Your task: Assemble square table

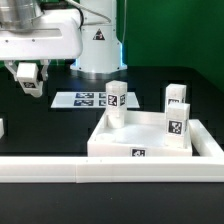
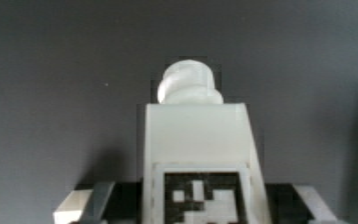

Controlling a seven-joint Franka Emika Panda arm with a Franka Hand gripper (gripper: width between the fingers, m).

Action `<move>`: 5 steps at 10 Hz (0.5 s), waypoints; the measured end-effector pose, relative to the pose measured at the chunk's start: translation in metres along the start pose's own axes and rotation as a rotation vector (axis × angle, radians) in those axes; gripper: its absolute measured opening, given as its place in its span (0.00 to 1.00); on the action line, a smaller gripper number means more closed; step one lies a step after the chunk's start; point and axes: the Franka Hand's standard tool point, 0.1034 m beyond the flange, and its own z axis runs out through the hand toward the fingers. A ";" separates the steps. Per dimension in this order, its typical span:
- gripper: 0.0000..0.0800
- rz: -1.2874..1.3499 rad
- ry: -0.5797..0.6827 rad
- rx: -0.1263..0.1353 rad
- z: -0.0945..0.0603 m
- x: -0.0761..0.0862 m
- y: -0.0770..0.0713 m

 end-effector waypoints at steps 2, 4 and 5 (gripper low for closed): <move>0.36 -0.002 0.094 -0.033 0.001 -0.002 0.006; 0.36 0.009 0.173 -0.050 0.002 0.002 -0.003; 0.36 0.005 0.174 -0.037 -0.001 0.009 -0.014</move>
Offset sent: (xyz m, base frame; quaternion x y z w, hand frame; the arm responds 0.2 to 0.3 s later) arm 0.0208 0.0446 -0.0016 0.0694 0.0605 0.0492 0.9945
